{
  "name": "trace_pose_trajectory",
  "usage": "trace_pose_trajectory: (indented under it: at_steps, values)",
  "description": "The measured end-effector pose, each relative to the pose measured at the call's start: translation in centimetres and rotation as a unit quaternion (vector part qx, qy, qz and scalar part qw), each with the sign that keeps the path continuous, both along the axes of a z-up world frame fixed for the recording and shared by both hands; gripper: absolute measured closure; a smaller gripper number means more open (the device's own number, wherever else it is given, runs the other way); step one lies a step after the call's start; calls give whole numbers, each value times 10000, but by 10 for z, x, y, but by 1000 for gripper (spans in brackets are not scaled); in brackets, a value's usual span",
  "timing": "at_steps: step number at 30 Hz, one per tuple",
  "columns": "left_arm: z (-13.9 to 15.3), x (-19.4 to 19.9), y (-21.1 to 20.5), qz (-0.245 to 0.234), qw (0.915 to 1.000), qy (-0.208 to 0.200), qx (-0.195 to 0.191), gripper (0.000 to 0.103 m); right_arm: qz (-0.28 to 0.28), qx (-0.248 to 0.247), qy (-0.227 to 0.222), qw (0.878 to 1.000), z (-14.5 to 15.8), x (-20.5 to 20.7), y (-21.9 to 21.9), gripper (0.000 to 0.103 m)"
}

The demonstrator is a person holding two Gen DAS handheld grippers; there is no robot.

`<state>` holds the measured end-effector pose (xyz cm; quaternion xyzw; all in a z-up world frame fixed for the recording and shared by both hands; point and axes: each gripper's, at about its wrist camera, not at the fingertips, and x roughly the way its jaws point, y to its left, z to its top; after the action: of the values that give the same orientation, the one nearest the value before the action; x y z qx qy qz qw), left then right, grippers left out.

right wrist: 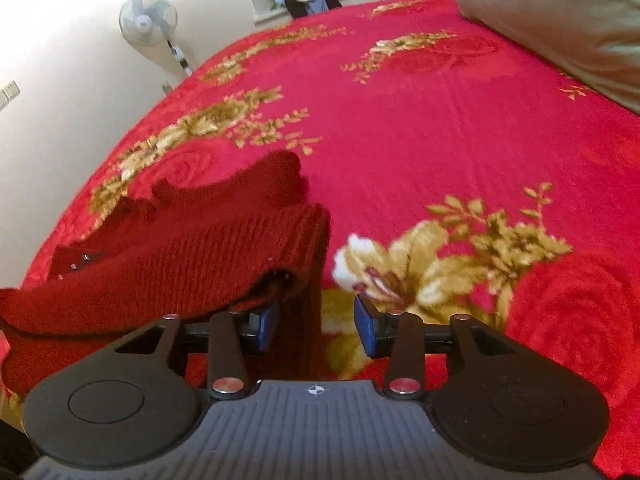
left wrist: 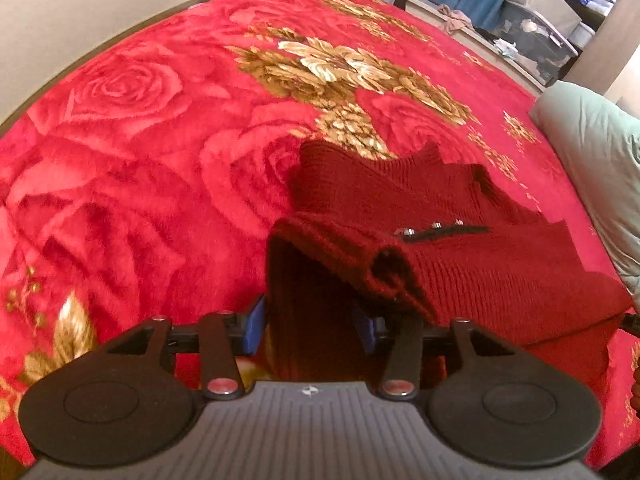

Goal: Fold small clothes

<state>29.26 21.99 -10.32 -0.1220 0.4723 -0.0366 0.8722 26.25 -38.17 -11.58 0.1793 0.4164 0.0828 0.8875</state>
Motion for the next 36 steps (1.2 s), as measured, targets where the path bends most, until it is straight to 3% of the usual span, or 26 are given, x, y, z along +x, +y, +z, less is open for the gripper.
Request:
trace_pose_trajectory:
  at_steps: [10, 14, 17, 21, 24, 29, 32, 33, 35, 36]
  values:
    - [-1, 17, 0, 213, 9997, -59, -86, 49, -86, 231, -305, 9992, -3, 32, 7, 59]
    - [3, 19, 1, 235, 9993, -299, -31, 50, -305, 398, -367, 9981, -7, 44, 6, 54]
    - [5, 20, 3, 299, 9988, -383, -48, 56, -417, 457, -357, 9974, -11, 51, 8, 54]
    - [5, 22, 3, 336, 9985, -414, 84, 85, -592, 545, -374, 9961, -17, 58, 7, 54]
    - [4, 23, 6, 340, 9982, -459, 197, 93, -778, 752, -344, 9935, -22, 63, 4, 54]
    - [-1, 29, 15, 588, 9979, -275, -70, 93, -970, 973, -248, 9902, -32, 69, 2, 54]
    - [-3, 34, 14, 575, 9980, -239, -68, 93, -946, 1017, -236, 9900, -34, 71, 2, 72]
    - [-1, 35, 13, 562, 9980, -285, -55, 94, -902, 1000, -276, 9905, -33, 70, 2, 87]
    - [8, 33, 12, 538, 9968, -582, -72, 96, -899, 888, -427, 9911, -26, 68, 2, 92]
    - [17, 29, 14, 566, 9940, -917, -172, 97, -938, 946, -577, 9894, -20, 66, 0, 92]
